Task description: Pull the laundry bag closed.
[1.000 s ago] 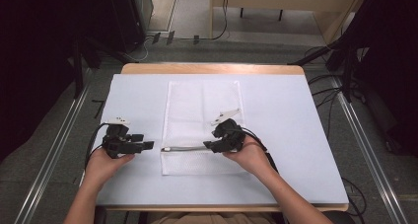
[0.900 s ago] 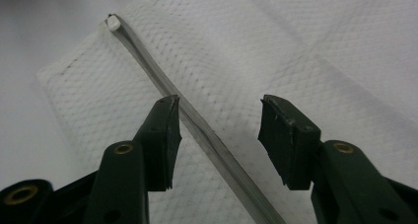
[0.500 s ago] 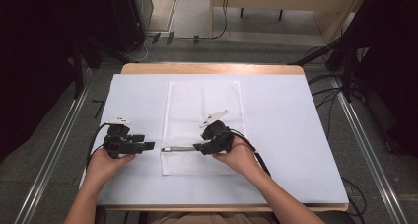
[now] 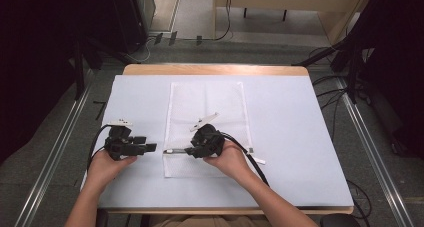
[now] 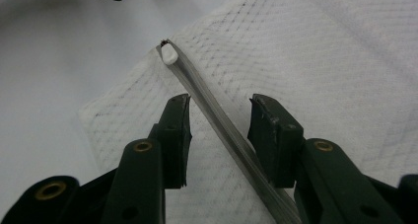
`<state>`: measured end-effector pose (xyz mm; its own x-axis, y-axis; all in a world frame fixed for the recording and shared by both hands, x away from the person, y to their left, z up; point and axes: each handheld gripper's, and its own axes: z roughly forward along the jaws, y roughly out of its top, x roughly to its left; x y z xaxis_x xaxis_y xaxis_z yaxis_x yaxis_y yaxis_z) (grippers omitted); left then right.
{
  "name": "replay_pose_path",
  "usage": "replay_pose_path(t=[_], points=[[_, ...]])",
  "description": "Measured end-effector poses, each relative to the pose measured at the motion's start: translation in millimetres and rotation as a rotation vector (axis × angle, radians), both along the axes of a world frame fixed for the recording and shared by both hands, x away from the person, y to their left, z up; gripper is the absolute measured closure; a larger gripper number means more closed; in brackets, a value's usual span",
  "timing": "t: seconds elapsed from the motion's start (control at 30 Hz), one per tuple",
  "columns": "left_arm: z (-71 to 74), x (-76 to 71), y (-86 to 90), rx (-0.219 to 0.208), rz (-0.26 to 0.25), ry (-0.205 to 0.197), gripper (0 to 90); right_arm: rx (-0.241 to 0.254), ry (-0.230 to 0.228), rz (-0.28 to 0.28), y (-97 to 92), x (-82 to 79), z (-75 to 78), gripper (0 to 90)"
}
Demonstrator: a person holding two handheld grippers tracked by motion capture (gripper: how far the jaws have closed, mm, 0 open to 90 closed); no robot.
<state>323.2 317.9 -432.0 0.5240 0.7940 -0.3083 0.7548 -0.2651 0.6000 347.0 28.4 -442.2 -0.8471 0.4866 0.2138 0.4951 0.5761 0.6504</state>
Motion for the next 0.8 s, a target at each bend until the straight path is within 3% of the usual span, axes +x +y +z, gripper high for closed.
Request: replay_pose_path(t=[0.43, 0.8], points=[[-0.4, 0.1, 0.2, 0.004, -0.009, 0.001, 36.3, 0.016, 0.008, 0.035, 23.8, -3.0, -7.8, 66.1], [0.1, -0.3, 0.5, 0.01, -0.013, -0.005, 37.8, 0.025, 0.072, 0.04, 43.9, -5.2, -15.8, 72.6]])
